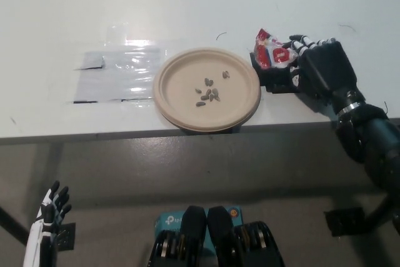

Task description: The robot picks up a small bag of sunflower seeds on the right hand side and take it to the empty plate on the left hand side then pours some sunflower seeds on to the plate.

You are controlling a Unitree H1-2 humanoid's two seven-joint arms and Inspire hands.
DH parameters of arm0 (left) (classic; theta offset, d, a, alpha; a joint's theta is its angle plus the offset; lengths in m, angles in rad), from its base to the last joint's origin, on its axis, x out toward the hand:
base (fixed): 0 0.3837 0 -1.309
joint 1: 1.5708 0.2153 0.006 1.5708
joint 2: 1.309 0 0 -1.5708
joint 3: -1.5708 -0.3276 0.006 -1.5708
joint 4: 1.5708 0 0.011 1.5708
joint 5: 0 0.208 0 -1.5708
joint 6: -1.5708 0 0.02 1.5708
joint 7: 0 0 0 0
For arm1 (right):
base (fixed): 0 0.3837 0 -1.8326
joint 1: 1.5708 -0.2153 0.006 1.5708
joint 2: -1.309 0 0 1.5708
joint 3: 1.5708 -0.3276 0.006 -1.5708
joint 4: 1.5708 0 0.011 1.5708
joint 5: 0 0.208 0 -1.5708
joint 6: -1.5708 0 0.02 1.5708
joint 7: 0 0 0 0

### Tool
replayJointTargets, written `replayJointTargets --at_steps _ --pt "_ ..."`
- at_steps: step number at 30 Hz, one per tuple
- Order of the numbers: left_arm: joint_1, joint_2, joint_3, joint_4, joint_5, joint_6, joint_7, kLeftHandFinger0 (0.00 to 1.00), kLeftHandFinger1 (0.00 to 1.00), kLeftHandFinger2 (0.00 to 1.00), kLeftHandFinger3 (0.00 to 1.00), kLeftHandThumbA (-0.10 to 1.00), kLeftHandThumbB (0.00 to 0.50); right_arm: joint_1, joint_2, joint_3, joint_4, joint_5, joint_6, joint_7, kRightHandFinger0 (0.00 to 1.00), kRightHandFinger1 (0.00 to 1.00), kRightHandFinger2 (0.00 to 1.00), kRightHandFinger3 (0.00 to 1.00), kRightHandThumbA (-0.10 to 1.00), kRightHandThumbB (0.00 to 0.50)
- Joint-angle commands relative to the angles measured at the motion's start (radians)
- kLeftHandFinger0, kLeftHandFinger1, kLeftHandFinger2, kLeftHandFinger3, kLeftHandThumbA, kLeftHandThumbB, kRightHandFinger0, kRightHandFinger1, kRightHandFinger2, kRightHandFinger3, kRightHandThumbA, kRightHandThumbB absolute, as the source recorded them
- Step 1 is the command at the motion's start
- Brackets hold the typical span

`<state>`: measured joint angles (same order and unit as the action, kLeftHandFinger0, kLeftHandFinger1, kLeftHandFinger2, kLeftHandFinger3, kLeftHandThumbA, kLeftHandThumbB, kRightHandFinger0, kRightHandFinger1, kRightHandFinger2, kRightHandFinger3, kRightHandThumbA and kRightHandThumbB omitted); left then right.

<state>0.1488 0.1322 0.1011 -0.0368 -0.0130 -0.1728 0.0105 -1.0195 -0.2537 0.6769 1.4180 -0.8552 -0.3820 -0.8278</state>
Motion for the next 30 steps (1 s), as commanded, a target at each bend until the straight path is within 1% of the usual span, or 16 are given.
replayJointTargets --at_steps 1,2,3,4,5,6,8,9,10,13,16,22,24,25,29,30 --pt "-0.004 0.019 -0.002 -0.027 0.008 -0.020 -0.014 1.00 1.00 1.00 1.00 1.00 0.071 -0.015 -0.010 -0.008 -0.006 0.036 -0.030 0.133 0.22 0.59 0.83 0.76 0.34 0.320" --pt "-0.004 0.019 -0.002 -0.027 0.007 -0.021 -0.014 1.00 1.00 1.00 1.00 1.00 0.072 -0.014 -0.011 -0.012 -0.008 0.043 -0.037 0.161 0.21 0.53 0.68 0.70 0.36 0.330" --pt "-0.006 0.020 0.000 -0.030 0.006 -0.012 -0.014 1.00 1.00 1.00 1.00 1.00 0.069 -0.015 -0.014 -0.025 -0.010 0.062 -0.050 0.217 0.43 0.76 0.89 0.92 0.47 0.416" --pt "-0.006 0.020 -0.001 -0.032 0.008 -0.011 -0.014 1.00 1.00 1.00 1.00 1.00 0.068 -0.015 -0.018 -0.033 -0.013 0.074 -0.059 0.256 0.53 0.79 0.87 0.95 0.51 0.420" --pt "-0.004 0.021 -0.001 -0.032 0.007 -0.011 -0.014 1.00 1.00 1.00 1.00 1.00 0.066 -0.014 -0.020 -0.043 -0.013 0.087 -0.064 0.289 0.69 0.90 0.96 1.00 0.55 0.454" --pt "-0.003 0.022 -0.001 -0.032 0.006 -0.012 -0.016 1.00 1.00 1.00 1.00 1.00 0.063 -0.016 -0.026 -0.064 -0.017 0.114 -0.072 0.362 0.98 1.00 1.00 1.00 0.60 0.474" --pt "-0.002 0.020 -0.001 -0.029 0.005 -0.014 -0.015 1.00 1.00 1.00 1.00 1.00 0.064 -0.022 -0.034 -0.083 -0.021 0.138 -0.068 0.451 1.00 1.00 1.00 1.00 0.68 0.498" --pt "-0.003 0.020 -0.002 -0.029 0.005 -0.014 -0.015 1.00 1.00 1.00 1.00 1.00 0.065 -0.024 -0.036 -0.091 -0.023 0.148 -0.066 0.483 1.00 1.00 1.00 1.00 0.69 0.500" --pt "-0.005 0.020 0.000 -0.025 0.001 -0.017 -0.016 1.00 1.00 1.00 1.00 1.00 0.064 -0.035 -0.037 -0.116 -0.026 0.178 -0.054 0.576 1.00 1.00 1.00 1.00 0.70 0.500" --pt "-0.006 0.018 0.001 -0.023 0.004 -0.012 -0.012 1.00 1.00 1.00 1.00 1.00 0.067 -0.045 -0.041 -0.164 -0.043 0.237 -0.048 0.718 1.00 1.00 1.00 1.00 0.74 0.500" --pt "-0.007 0.019 0.001 -0.023 0.003 -0.011 -0.013 1.00 1.00 1.00 1.00 1.00 0.061 -0.043 -0.049 -0.190 -0.077 0.273 -0.047 0.808 1.00 1.00 1.00 1.00 0.74 0.500" --pt "-0.009 0.022 -0.001 -0.023 0.001 -0.014 -0.018 1.00 1.00 1.00 1.00 1.00 0.060 -0.012 -0.083 -0.233 -0.247 0.393 0.014 1.057 1.00 1.00 1.00 1.00 0.71 0.500" --pt "-0.012 0.024 -0.001 -0.019 0.000 -0.020 -0.019 1.00 1.00 1.00 1.00 1.00 0.075 0.015 -0.108 -0.243 -0.353 0.483 0.040 1.185 1.00 1.00 1.00 1.00 0.64 0.500" --pt "-0.015 0.025 -0.001 -0.015 0.000 -0.025 -0.020 1.00 1.00 1.00 1.00 1.00 0.075 0.021 -0.114 -0.250 -0.380 0.515 0.052 1.230 1.00 1.00 1.00 1.00 0.63 0.500" --pt "-0.020 0.028 0.001 -0.015 -0.005 -0.026 -0.022 1.00 1.00 1.00 1.00 1.00 0.088 0.039 -0.157 -0.218 -0.531 0.561 0.129 1.354 1.00 1.00 1.00 1.00 0.67 0.500" --pt "-0.022 0.028 0.001 -0.016 -0.004 -0.024 -0.022 1.00 1.00 1.00 1.00 1.00 0.094 0.047 -0.186 -0.197 -0.621 0.597 0.184 1.429 1.00 1.00 1.00 1.00 0.70 0.500"
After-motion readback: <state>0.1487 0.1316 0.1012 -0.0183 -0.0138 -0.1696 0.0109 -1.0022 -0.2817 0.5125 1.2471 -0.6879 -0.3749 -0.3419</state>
